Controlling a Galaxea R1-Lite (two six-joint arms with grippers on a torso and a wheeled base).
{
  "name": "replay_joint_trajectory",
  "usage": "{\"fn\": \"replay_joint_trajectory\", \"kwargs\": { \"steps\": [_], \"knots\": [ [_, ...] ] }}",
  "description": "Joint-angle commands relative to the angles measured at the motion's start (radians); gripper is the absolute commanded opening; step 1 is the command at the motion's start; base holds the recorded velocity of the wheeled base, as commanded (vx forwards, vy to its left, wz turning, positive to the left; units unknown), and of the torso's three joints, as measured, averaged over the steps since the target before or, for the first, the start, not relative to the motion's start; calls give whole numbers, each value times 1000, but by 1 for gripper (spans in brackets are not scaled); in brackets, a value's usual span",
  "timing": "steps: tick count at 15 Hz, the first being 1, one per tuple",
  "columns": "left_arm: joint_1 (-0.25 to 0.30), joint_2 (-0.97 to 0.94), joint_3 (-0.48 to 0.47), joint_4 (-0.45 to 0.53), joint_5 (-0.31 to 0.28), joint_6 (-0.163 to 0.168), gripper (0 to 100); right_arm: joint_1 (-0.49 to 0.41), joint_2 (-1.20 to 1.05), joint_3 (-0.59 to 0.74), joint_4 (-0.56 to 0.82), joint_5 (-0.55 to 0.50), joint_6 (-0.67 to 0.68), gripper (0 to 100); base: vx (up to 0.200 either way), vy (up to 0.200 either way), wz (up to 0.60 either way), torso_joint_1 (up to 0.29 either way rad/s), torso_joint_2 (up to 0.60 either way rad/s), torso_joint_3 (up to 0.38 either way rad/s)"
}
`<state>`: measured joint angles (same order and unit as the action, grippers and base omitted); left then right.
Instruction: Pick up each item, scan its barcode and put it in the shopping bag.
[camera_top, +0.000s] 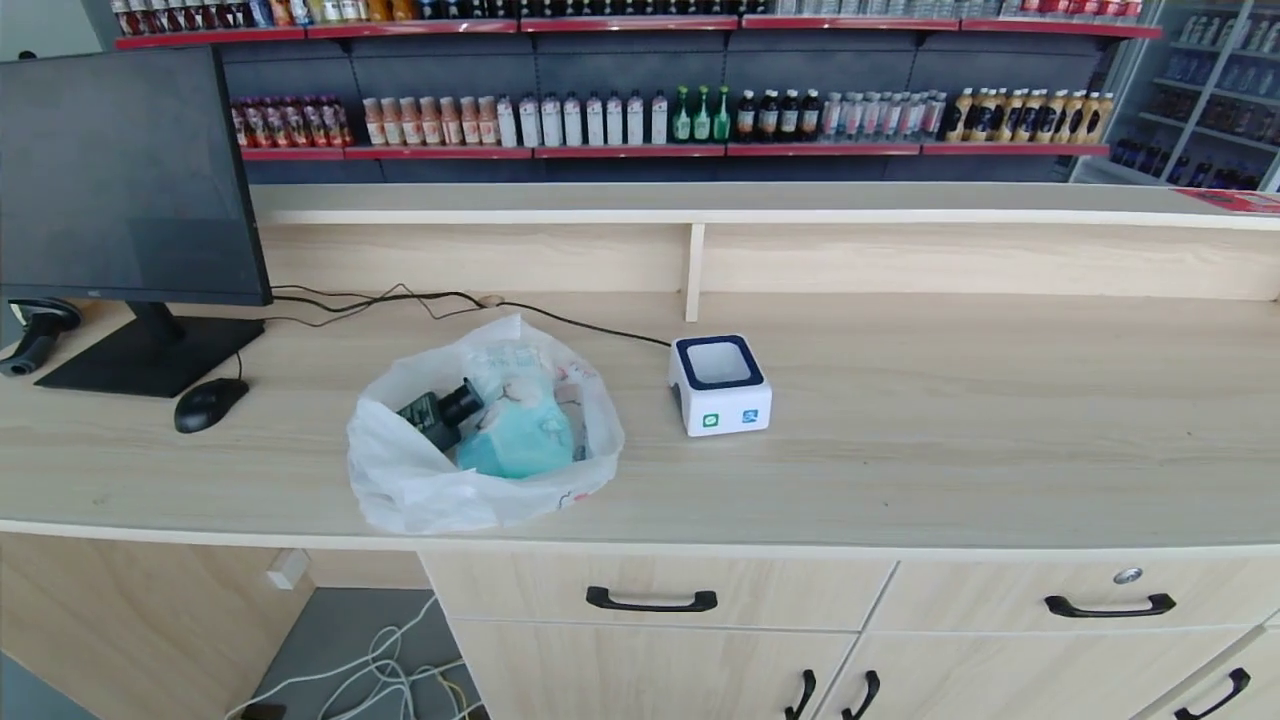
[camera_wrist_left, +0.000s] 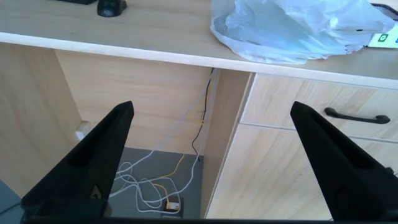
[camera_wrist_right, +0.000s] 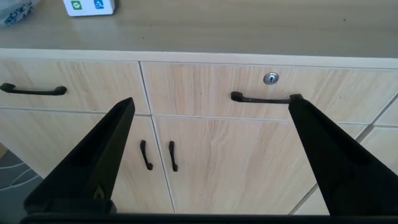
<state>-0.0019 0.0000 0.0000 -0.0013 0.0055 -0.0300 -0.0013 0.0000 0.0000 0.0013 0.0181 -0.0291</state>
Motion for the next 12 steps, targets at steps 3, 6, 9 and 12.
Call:
{"fn": "replay_joint_trajectory", "kwargs": {
  "steps": [3, 6, 9, 12],
  "knots": [
    [0, 0, 0, 0, 1, -5, 100, 0, 0, 0, 0, 0, -5, 100, -200, 0, 0, -4, 4, -1],
    [0, 0, 0, 0, 1, -5, 100, 0, 0, 0, 0, 0, -8, 100, -200, 0, 0, 4, 2, 7],
    [0, 0, 0, 0, 1, -5, 100, 1, 0, 0, 0, 0, -2, 100, -200, 0, 0, -9, 1, 1],
    [2, 0, 0, 0, 1, -1, 100, 1, 0, 0, 0, 0, -3, 100, -133, 0, 0, 14, 3, 2]
  ]
}}
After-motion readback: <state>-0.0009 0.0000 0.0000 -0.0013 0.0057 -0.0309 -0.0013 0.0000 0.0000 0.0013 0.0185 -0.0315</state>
